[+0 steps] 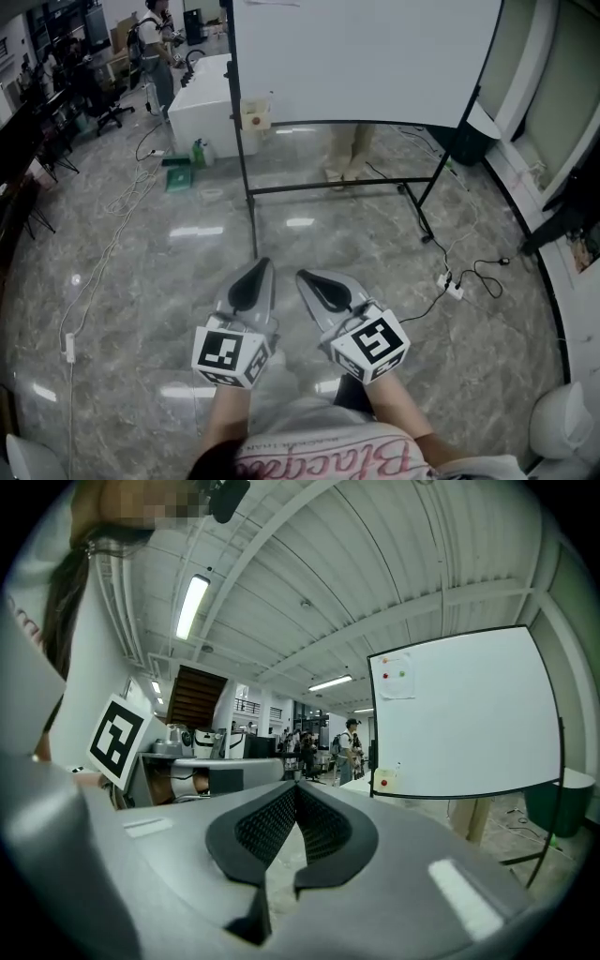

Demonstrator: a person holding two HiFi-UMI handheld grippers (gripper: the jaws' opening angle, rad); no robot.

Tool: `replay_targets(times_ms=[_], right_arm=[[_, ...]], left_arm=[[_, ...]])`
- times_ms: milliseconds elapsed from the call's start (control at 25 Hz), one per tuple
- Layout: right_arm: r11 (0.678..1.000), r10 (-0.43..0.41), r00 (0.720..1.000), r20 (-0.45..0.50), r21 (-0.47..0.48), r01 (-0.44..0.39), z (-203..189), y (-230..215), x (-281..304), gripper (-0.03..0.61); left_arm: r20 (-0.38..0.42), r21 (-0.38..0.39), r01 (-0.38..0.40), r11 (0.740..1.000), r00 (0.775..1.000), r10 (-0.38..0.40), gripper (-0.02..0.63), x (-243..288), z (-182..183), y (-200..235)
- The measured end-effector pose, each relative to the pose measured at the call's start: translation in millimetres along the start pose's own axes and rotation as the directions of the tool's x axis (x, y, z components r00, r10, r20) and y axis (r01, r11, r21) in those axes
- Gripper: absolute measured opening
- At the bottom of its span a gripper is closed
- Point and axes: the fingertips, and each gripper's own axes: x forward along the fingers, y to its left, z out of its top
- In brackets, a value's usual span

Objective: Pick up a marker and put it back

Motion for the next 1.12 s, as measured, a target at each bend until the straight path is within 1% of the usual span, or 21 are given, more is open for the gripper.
replay_targets(times_ms=[280,400,560,720,880,1120], right_arm=[[1.000,-0.029,1.000,0.009,0.003,0.029,11.1,-40.7,60.4,0.002],[0.999,-0.036,0.999,0.011,-0.002,0.036,14.6,-53.8,87.8,0.002],[0.998,-0.066,0.998,0.012,0.001,0.066,14.6,-71.1,116.6,0.002],[0.997,-0.071,0.997,-0.004,0.018,0.071,8.8,-82.0,136.9,0.002],[0.996,-0.075,0.997,-0.027,0.037,0.076,2.0,-98.7,151.9,0.002],[0.997,-0.055,0.998,-0.023,0.049,0.056,0.8,-132.2,185.4,0.002]], left_arm=[[-0.008,0.021,0.054,0.998,0.999,-0.053,0.000,56.3,7.1,42.6],[-0.005,0.025,0.057,0.998,0.998,-0.057,0.000,76.3,10.2,67.9],[-0.012,0.026,0.073,0.997,0.997,-0.073,0.000,97.2,8.6,92.1],[-0.026,0.000,0.070,0.998,0.997,-0.070,0.000,112.3,0.3,113.1],[-0.045,-0.015,0.075,0.997,0.996,-0.075,0.000,131.3,-7.2,124.2],[-0.060,-0.015,0.063,0.998,0.996,-0.064,0.000,168.9,-14.6,146.9]])
